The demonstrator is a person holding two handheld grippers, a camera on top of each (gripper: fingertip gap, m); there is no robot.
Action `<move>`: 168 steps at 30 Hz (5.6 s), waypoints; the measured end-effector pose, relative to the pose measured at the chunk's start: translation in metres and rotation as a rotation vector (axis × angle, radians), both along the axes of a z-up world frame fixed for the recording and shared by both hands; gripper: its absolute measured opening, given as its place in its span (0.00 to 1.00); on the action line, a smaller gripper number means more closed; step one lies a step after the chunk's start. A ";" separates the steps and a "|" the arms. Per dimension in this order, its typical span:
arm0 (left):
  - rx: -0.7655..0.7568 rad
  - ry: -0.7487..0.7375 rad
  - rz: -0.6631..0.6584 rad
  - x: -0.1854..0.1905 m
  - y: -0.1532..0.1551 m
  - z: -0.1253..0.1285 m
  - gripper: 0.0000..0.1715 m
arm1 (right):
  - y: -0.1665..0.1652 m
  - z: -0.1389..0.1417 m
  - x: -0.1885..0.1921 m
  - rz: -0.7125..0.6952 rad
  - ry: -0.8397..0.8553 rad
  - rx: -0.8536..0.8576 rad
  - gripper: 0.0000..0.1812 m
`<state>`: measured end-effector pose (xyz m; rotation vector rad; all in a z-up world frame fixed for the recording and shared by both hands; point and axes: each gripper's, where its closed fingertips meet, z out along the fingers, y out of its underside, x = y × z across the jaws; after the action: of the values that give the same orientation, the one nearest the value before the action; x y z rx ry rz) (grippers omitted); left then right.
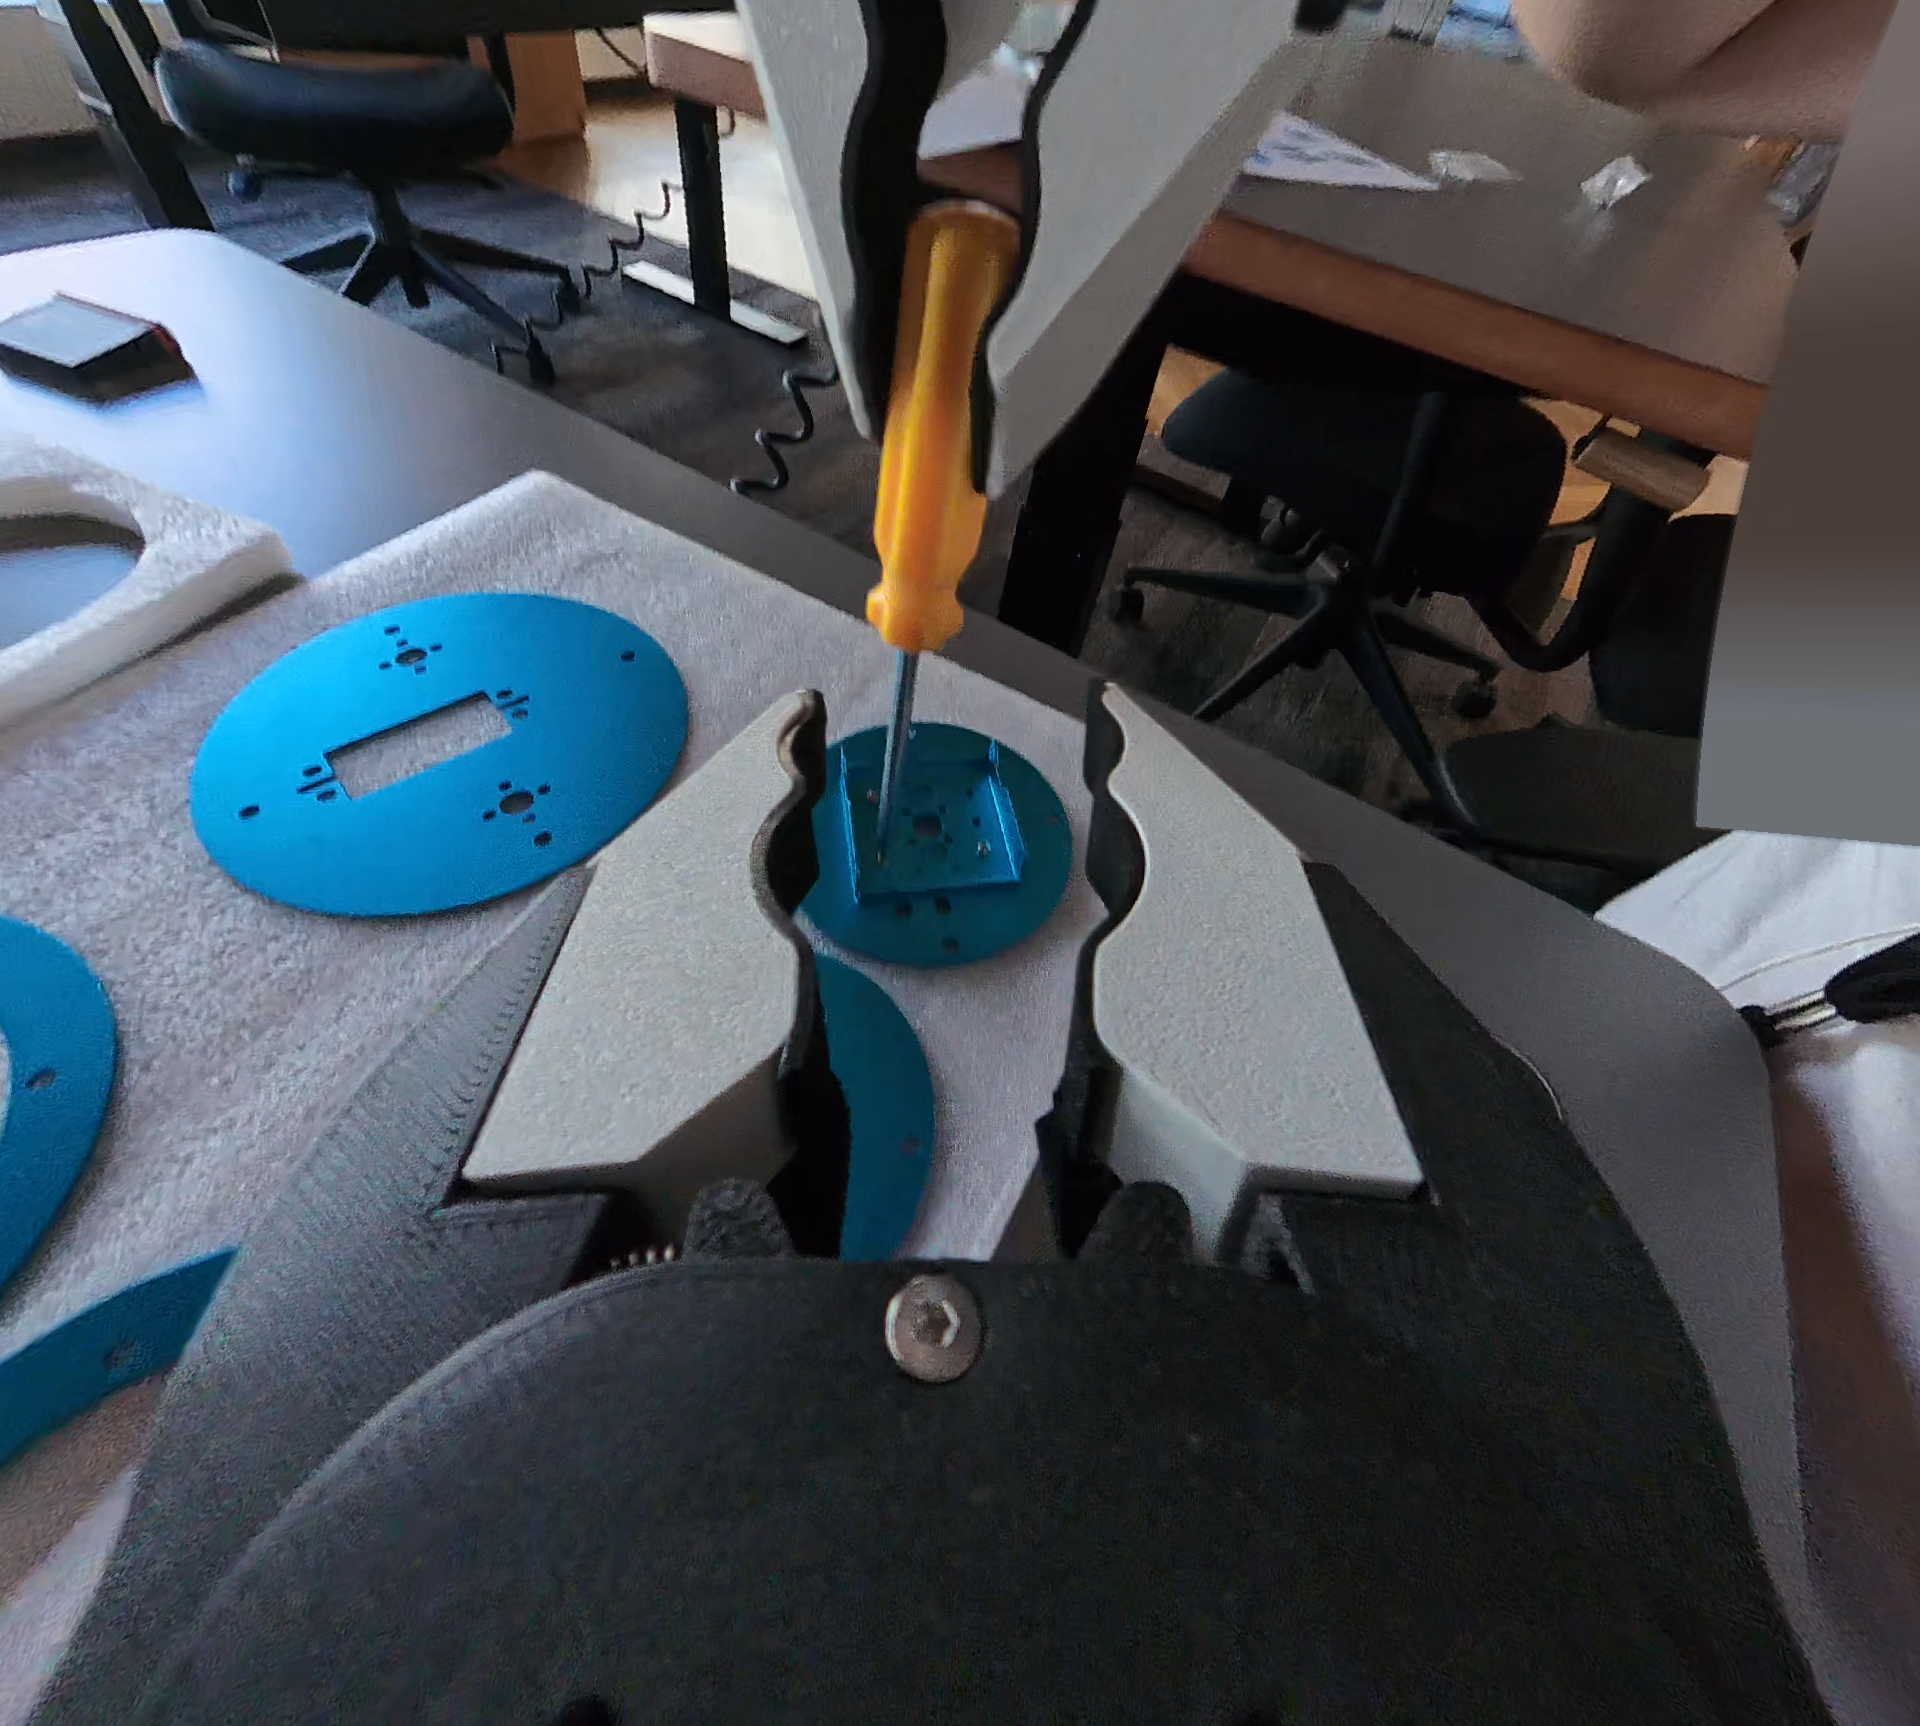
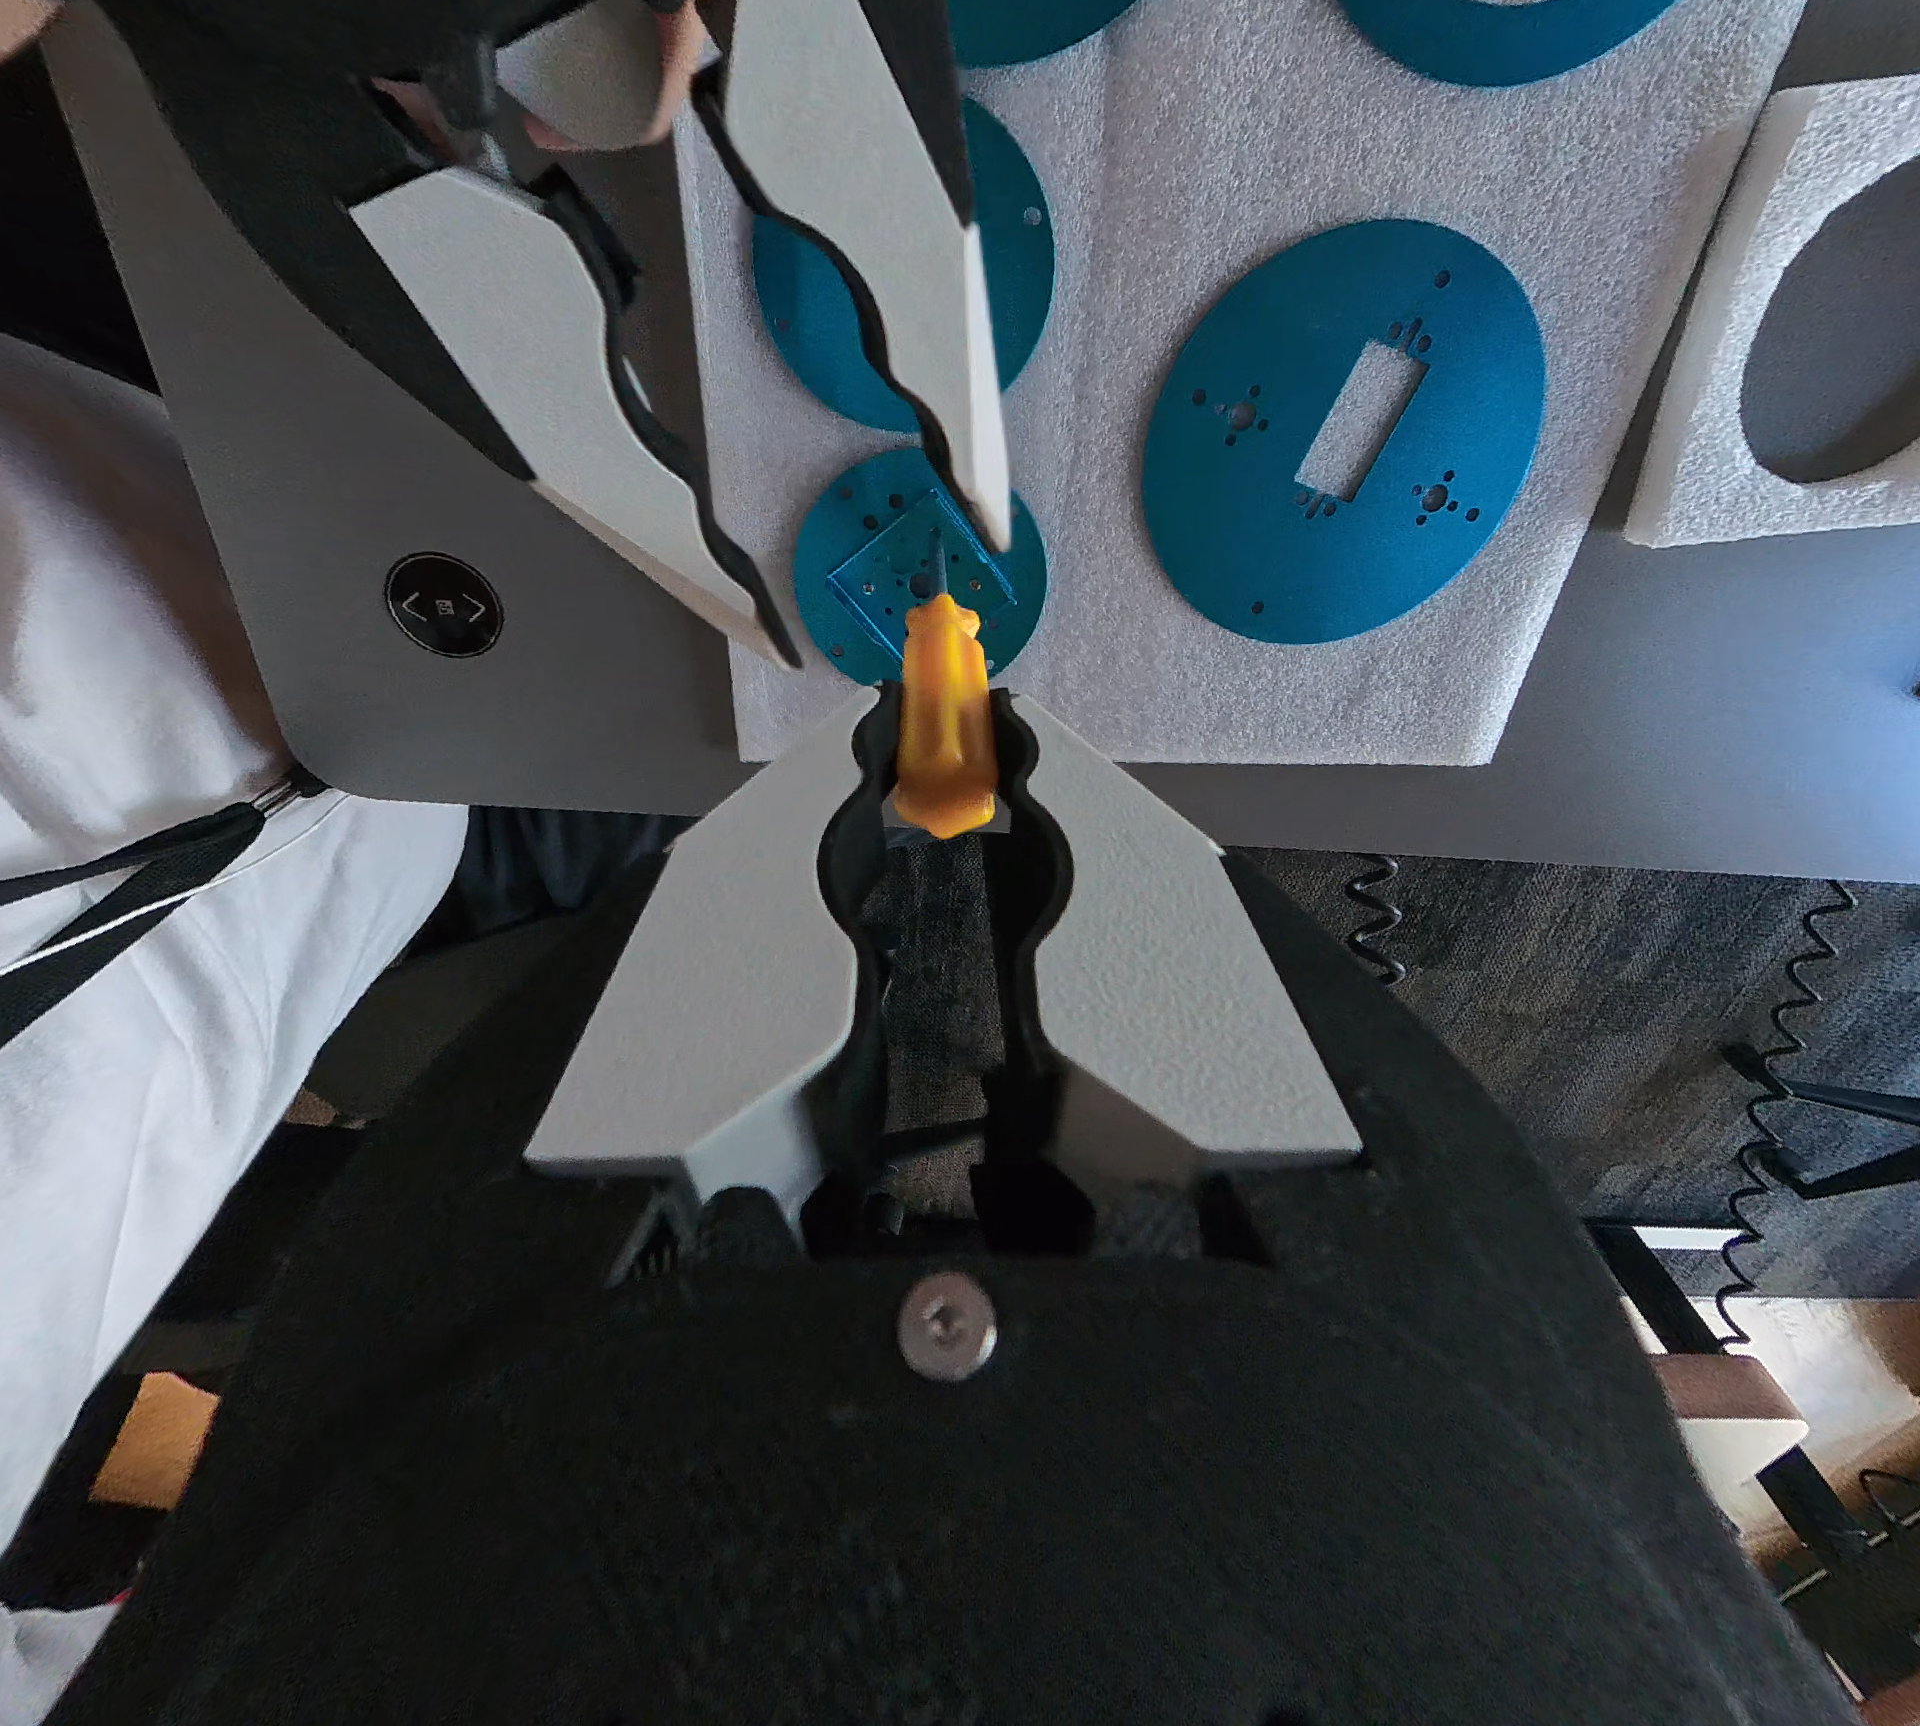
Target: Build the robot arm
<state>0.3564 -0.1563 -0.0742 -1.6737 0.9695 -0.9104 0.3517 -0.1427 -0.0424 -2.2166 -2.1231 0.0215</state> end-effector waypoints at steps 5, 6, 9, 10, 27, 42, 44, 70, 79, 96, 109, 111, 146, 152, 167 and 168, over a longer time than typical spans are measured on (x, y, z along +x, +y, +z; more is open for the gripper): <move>-0.043 0.261 0.091 -0.006 -0.008 -0.040 0.40 | 0.001 -0.010 0.010 0.030 -0.056 0.007 0.09; -0.057 0.307 0.117 -0.006 -0.008 -0.048 0.41 | 0.001 -0.011 0.010 0.035 -0.058 0.009 0.09; -0.067 0.375 0.151 0.001 -0.006 -0.060 0.46 | 0.001 -0.011 0.008 0.030 -0.028 -0.001 0.09; -0.067 0.390 0.146 0.004 -0.006 -0.064 0.46 | 0.001 -0.011 0.008 0.031 -0.028 -0.003 0.09; 0.050 0.065 0.132 0.007 0.015 -0.001 0.22 | 0.001 -0.011 -0.002 0.060 0.010 -0.008 0.09; 0.100 0.030 0.103 0.015 0.018 0.015 0.11 | 0.007 -0.010 -0.003 0.090 0.032 0.019 0.13; 0.104 0.029 0.098 0.016 0.017 0.015 0.11 | 0.008 -0.009 -0.003 0.105 0.036 0.036 0.15; 0.127 0.006 0.095 0.011 0.016 0.014 0.09 | 0.006 0.026 -0.018 0.151 0.676 -0.063 0.27; 0.120 0.018 0.101 0.009 0.016 0.013 0.10 | -0.004 0.004 -0.016 0.070 0.969 -0.203 0.10; -0.049 0.482 0.027 0.005 0.002 -0.078 0.51 | 0.005 0.004 -0.006 0.048 1.002 -0.181 0.09; -0.048 0.498 -0.007 0.006 0.000 -0.076 0.44 | 0.006 0.004 -0.004 0.047 1.006 -0.181 0.09; -0.035 0.506 -0.004 0.007 0.000 -0.076 0.44 | 0.006 0.005 -0.004 0.047 1.006 -0.181 0.09; 0.036 0.497 0.089 0.035 0.009 -0.061 0.43 | 0.013 0.017 0.039 0.000 1.010 -0.125 0.09; 0.015 0.492 0.104 0.020 0.004 -0.063 0.43 | 0.011 0.015 0.021 0.006 1.003 -0.146 0.09; -0.048 0.466 0.072 0.004 -0.002 -0.074 0.45 | 0.003 0.002 -0.006 0.024 0.900 -0.118 0.09; -0.045 0.454 0.080 0.002 -0.001 -0.072 0.48 | 0.002 0.002 -0.006 0.026 0.898 -0.114 0.09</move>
<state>0.3585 -0.1578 -0.1459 -1.9898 1.1743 -0.5082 0.3459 -0.1402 -0.0401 -1.7037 -1.6376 0.9538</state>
